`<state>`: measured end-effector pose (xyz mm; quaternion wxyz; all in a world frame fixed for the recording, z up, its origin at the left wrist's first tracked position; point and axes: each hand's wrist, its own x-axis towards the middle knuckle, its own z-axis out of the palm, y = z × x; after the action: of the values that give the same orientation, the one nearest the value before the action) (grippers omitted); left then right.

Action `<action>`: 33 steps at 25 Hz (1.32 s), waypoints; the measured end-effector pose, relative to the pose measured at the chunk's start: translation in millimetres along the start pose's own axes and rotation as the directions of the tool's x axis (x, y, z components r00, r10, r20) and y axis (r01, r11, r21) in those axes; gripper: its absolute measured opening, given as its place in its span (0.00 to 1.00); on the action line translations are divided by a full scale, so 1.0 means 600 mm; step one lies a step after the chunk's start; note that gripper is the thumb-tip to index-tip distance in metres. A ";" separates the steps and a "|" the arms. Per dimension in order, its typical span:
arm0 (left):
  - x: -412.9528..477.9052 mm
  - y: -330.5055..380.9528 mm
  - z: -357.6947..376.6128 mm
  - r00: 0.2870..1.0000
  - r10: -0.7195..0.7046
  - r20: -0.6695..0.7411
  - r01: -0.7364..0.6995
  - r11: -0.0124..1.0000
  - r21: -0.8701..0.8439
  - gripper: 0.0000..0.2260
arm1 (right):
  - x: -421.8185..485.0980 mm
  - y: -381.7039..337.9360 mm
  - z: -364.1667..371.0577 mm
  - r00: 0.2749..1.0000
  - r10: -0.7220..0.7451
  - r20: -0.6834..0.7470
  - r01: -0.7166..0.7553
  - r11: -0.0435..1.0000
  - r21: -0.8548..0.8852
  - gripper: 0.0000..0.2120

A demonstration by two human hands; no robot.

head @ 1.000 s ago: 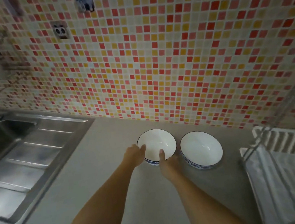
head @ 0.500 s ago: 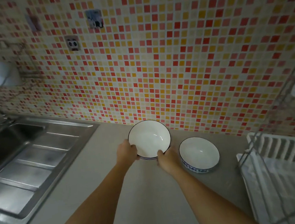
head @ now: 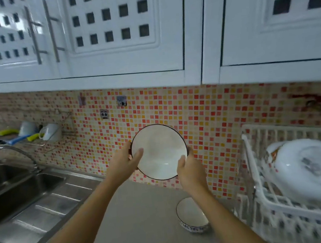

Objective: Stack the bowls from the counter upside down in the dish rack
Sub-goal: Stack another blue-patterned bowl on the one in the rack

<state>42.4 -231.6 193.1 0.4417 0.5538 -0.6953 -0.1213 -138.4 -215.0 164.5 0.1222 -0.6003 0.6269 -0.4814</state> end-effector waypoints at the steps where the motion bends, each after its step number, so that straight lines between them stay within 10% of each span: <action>1: -0.005 0.031 -0.017 0.999 0.051 0.006 -0.051 0.998 0.028 0.15 | -0.010 -0.007 -0.032 0.998 -0.061 -0.034 0.060 0.998 -0.010 0.18; 11: -0.130 0.335 -0.061 0.851 0.501 -0.158 -0.458 0.855 0.242 0.06 | -0.104 -0.012 -0.335 0.838 -0.457 -0.298 0.471 0.882 -0.028 0.22; 19: -0.162 0.550 0.089 0.714 0.634 0.297 -0.675 0.736 0.052 0.37 | -0.080 0.119 -0.636 0.551 -0.760 -0.346 0.607 0.649 -0.459 0.25; 25: -0.150 0.634 0.208 0.469 0.686 0.556 -0.535 0.722 -0.439 0.46 | -0.084 0.228 -0.757 0.562 -0.774 -0.293 0.537 0.610 -0.582 0.23; 30: -0.146 0.664 0.266 0.503 0.643 0.578 -0.460 0.765 -0.450 0.36 | -0.082 0.269 -0.785 0.631 -0.733 -0.255 0.487 0.630 -0.605 0.24; 33: -0.141 0.662 0.297 0.528 0.603 0.598 -0.413 0.798 -0.439 0.34 | -0.089 0.281 -0.794 0.806 -0.563 -0.180 0.378 0.725 -0.575 0.21</action>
<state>-354.7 -72.6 310.2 0.2166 0.1742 -0.9205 -0.2748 -580.5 18.0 257.0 -0.2815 -0.6582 0.5664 -0.4084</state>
